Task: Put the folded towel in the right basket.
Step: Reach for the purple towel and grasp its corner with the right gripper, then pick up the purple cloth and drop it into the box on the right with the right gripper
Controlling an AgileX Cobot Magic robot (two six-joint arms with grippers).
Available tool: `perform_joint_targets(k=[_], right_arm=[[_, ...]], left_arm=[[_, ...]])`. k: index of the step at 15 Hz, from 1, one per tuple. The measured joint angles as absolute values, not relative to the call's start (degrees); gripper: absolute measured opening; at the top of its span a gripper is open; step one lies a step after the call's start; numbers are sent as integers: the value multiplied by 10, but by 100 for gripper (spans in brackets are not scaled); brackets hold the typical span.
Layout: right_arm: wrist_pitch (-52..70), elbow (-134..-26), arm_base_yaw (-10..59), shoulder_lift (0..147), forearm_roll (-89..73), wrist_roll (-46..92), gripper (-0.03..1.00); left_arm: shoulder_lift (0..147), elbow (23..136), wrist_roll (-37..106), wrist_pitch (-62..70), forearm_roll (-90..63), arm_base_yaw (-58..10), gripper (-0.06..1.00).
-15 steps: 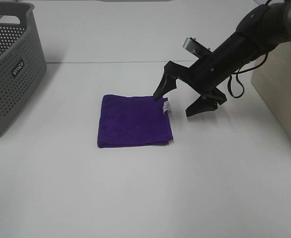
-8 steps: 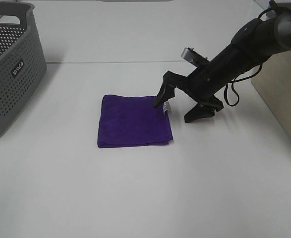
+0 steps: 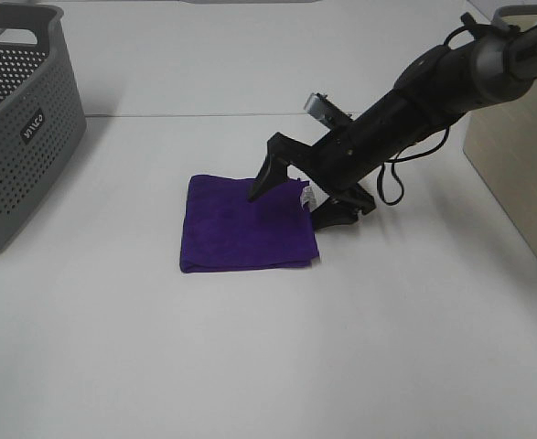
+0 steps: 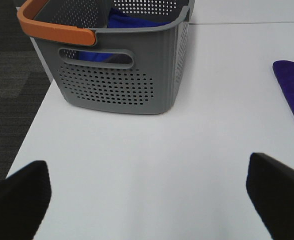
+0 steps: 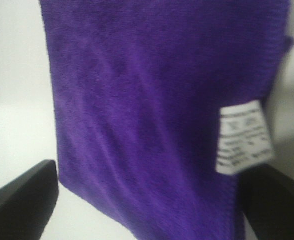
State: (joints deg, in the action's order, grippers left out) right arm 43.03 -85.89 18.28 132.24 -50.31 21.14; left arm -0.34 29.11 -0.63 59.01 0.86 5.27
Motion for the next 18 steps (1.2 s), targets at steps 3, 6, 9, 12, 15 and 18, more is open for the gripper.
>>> perform_joint_targets(k=[3, 6, 9, 12, 15, 18], right_arm=[[426, -863, 206, 1344, -556, 210, 90], [431, -882, 219, 1370, -584, 178, 80], [434, -899, 221, 1389, -587, 156, 55], [423, -901, 221, 1396, -585, 155, 23], [411, -901, 225, 1396, -574, 151, 5], [415, -901, 225, 1395, -574, 151, 5]], left_arm=[[-3, 291, -6, 590, 9, 53, 99], [-3, 291, -6, 590, 9, 53, 99], [-3, 291, -6, 590, 9, 53, 99], [-3, 291, -6, 590, 9, 53, 99], [-3, 291, -6, 590, 9, 53, 99], [-3, 291, -6, 590, 9, 53, 99]])
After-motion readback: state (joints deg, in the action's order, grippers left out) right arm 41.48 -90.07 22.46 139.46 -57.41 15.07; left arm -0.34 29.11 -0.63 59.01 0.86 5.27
